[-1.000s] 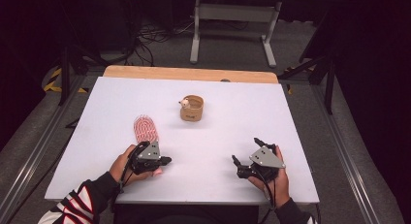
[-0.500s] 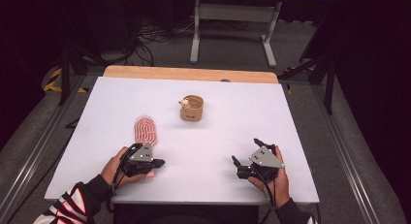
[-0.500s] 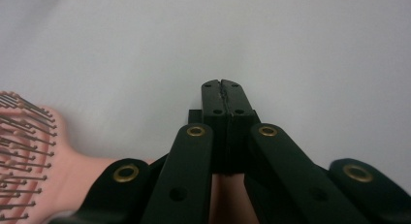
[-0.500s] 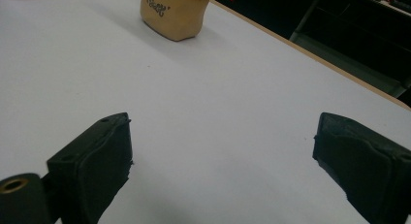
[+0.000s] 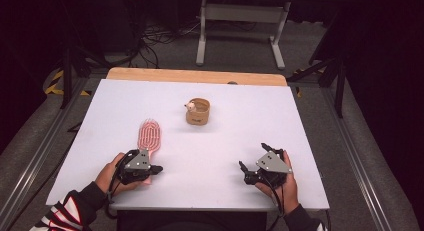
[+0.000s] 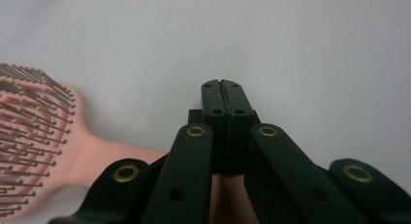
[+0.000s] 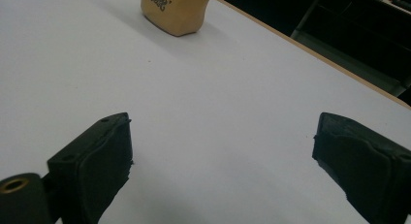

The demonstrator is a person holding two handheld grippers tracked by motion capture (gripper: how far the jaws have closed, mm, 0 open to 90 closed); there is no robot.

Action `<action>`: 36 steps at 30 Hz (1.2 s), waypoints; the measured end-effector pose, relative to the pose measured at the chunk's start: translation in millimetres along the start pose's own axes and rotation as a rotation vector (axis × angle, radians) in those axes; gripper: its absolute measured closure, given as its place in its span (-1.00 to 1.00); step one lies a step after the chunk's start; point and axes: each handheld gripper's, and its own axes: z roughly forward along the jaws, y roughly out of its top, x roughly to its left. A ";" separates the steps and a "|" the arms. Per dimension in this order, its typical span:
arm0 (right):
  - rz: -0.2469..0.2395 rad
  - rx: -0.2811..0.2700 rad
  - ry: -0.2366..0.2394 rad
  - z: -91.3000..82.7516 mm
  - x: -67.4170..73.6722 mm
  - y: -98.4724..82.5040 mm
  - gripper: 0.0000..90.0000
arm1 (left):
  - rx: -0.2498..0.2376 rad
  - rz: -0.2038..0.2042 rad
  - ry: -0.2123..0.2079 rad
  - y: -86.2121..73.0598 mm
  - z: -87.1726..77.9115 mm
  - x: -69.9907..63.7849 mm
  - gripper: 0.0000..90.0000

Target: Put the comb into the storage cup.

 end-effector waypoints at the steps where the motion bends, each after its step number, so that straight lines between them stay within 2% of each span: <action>1: 0.001 0.000 -0.001 0.0 -0.2 -0.2 -0.83 | -0.003 0.006 0.000 -0.9 -0.6 0.6 1.00; 10: -0.002 0.003 0.005 0.8 0.8 -0.2 -0.83 | 0.007 -0.036 0.018 -17.3 -14.8 5.1 1.00; 19: -0.007 0.007 0.008 1.2 0.8 -0.7 -0.83 | 0.015 -0.089 0.066 -35.4 -31.2 14.4 1.00; 31: -0.014 0.019 0.009 2.8 1.3 -1.6 -0.83 | 0.053 -0.099 0.089 -43.4 -41.4 22.9 1.00; 36: -0.014 0.022 0.012 2.9 1.2 -2.0 -0.83 | 0.066 -0.115 0.102 -51.0 -49.5 24.8 0.97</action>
